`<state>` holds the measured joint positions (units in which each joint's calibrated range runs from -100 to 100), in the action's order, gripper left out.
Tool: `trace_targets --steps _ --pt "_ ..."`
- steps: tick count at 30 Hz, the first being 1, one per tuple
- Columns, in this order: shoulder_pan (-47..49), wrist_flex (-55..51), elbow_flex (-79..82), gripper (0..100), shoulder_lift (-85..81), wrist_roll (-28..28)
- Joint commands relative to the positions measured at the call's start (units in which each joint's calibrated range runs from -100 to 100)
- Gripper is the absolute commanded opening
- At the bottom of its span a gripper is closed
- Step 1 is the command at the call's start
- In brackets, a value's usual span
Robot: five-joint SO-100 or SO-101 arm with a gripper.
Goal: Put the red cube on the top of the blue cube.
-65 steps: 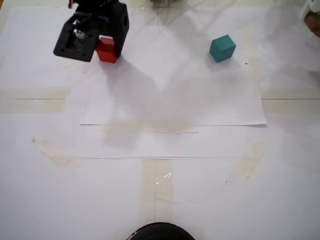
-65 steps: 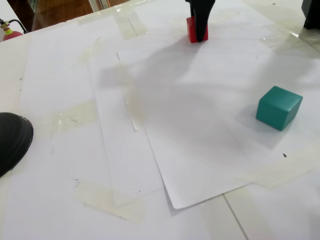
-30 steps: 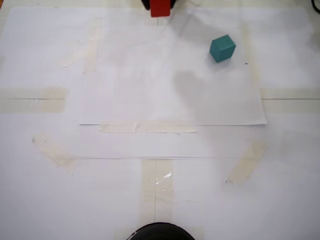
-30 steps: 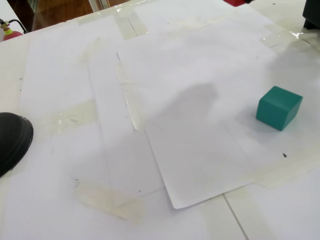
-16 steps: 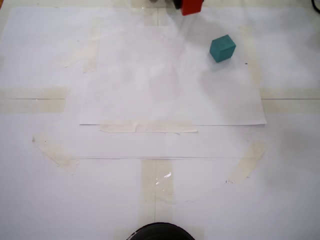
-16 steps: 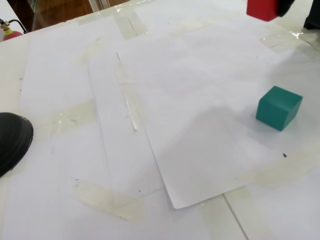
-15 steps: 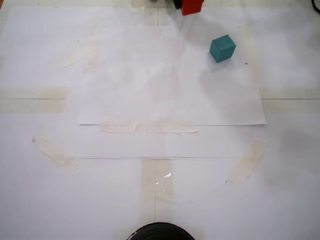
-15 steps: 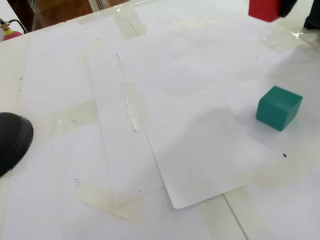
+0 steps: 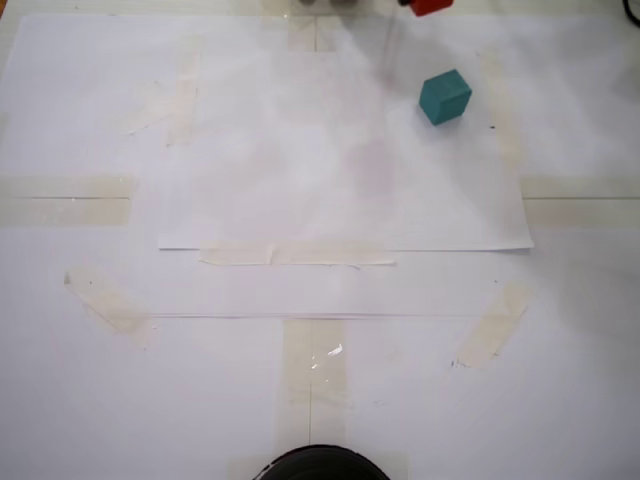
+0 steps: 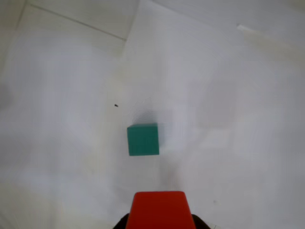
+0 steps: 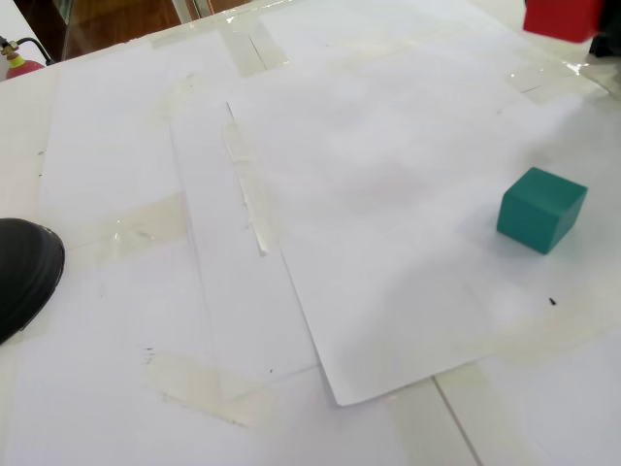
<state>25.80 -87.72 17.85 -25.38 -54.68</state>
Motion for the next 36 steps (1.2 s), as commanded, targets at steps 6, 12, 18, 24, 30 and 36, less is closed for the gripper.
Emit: trace_targets --steps 6,12,18,24,30,36 --pt "6.4 1.4 -3.8 12 2.6 -3.1" --pt "7.0 5.3 -1.2 12 4.6 -4.4" --pt "5.9 10.3 0.9 12 8.3 -4.5" --pt "4.3 14.1 2.1 12 13.2 -3.6" --pt "3.4 18.8 4.7 12 16.5 -2.6" --pt "3.3 21.1 5.7 12 17.8 -2.2"
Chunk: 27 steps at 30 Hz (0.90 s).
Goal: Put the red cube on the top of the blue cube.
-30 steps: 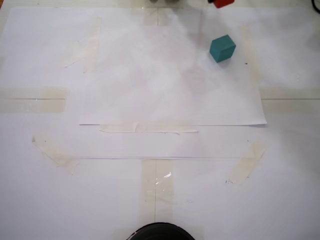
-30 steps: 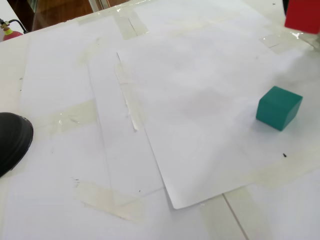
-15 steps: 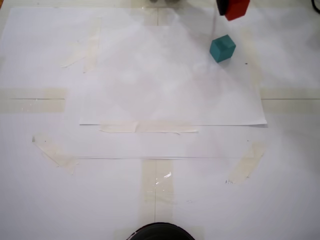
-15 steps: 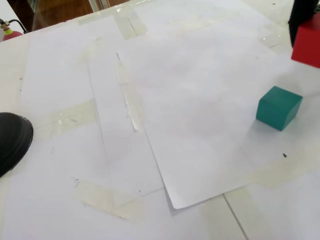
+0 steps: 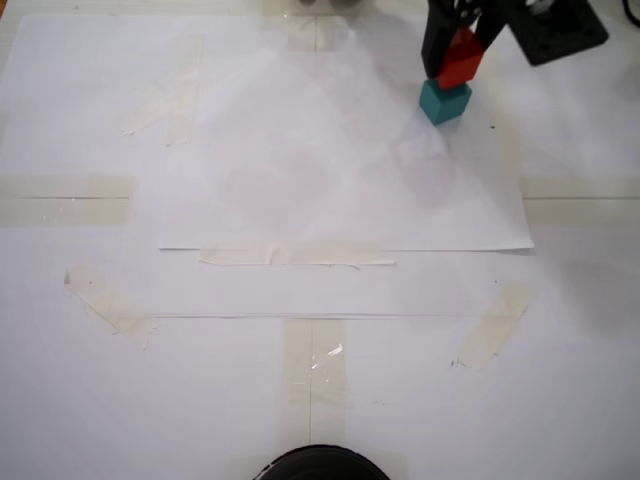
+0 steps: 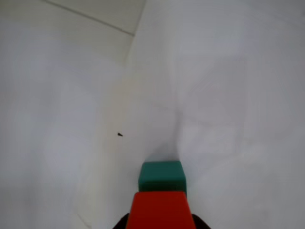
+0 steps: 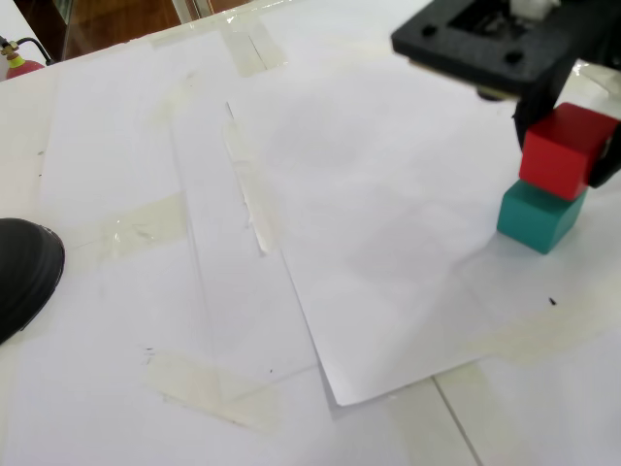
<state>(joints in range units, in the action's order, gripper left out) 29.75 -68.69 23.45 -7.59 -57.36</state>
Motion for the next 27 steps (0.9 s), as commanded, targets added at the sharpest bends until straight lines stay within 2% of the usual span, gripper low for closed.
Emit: trace_targets --steps 1,13,27 --pt "-0.5 2.2 0.2 12 0.2 0.5" --pt "-0.2 5.9 3.7 13 0.5 0.5" --pt "0.5 7.7 3.6 30 -2.4 0.4"
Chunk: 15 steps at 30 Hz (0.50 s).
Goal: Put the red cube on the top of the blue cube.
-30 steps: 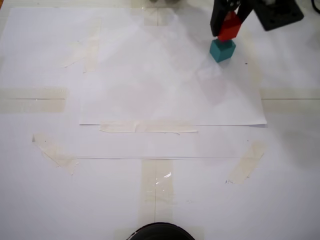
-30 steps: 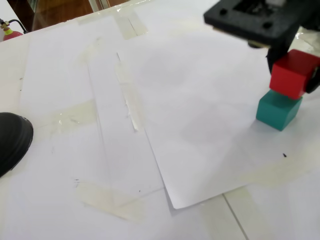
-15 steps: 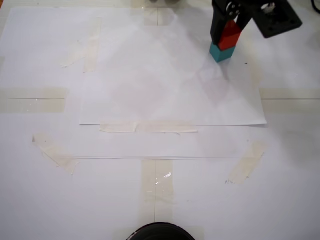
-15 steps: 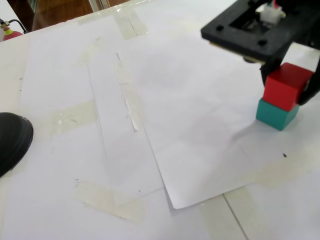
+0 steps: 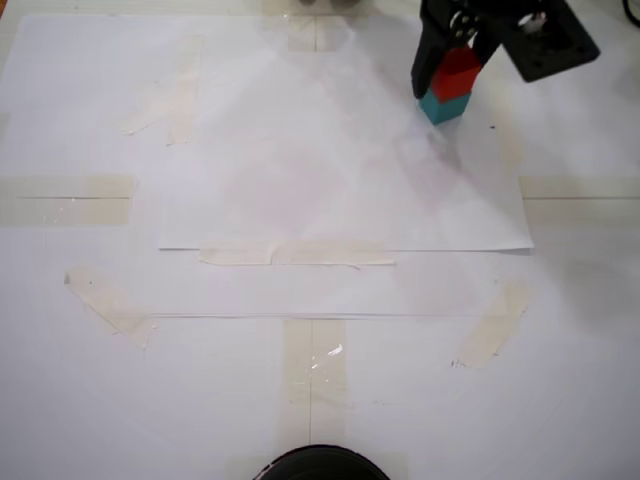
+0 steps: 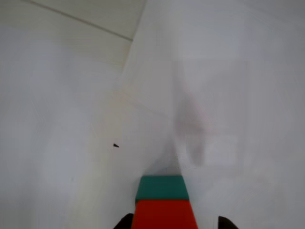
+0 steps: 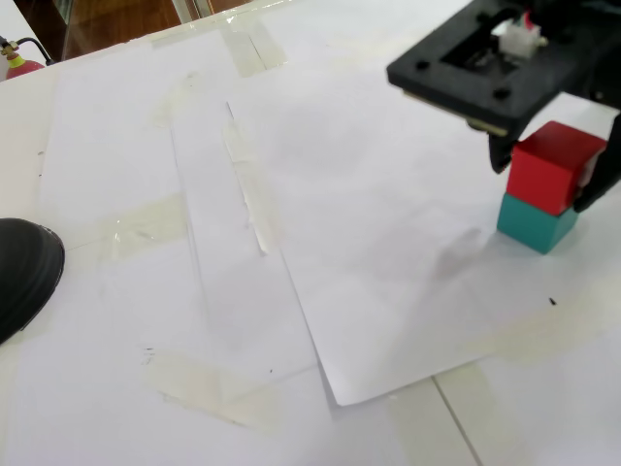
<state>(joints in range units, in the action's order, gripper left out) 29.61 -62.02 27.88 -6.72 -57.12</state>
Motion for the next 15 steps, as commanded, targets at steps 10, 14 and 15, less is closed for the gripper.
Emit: trace_targets --steps 10,14,15 --pt "2.4 -0.2 -2.6 37 -7.9 -0.9" --pt "3.6 -3.1 -5.2 39 -10.1 -2.1" --pt "3.8 -4.1 -5.8 40 -11.0 -2.3"
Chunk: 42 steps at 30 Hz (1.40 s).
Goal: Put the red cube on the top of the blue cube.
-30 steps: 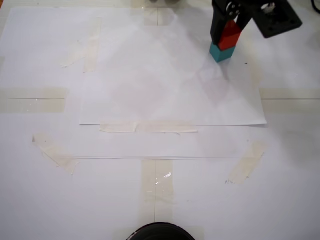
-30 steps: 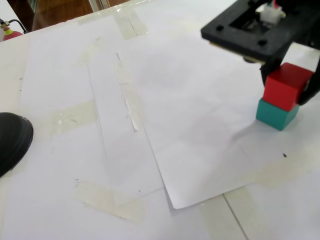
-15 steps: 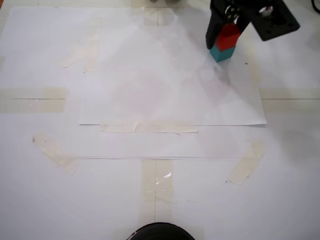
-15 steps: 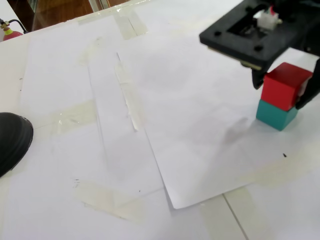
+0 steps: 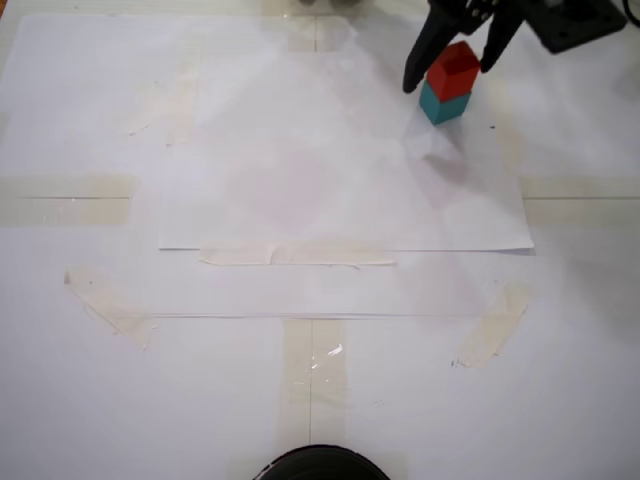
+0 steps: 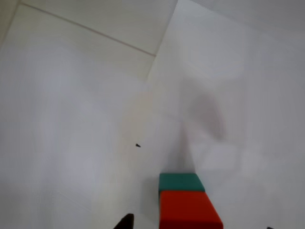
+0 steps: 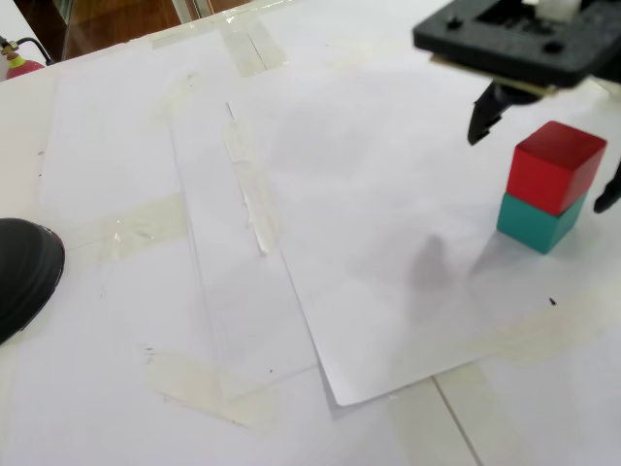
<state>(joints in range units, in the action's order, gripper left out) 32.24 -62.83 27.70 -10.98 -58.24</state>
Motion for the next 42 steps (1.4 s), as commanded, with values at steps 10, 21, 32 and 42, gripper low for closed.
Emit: trace_targets --steps 10,21,32,42 --pt "1.0 -17.0 -9.5 40 -20.8 -1.6" --pt "-12.1 -37.0 -0.2 17 -51.8 2.0" --pt "-26.1 -33.7 19.9 0 -68.0 11.0" --pt "-30.3 -28.6 34.4 0 -86.2 13.7"
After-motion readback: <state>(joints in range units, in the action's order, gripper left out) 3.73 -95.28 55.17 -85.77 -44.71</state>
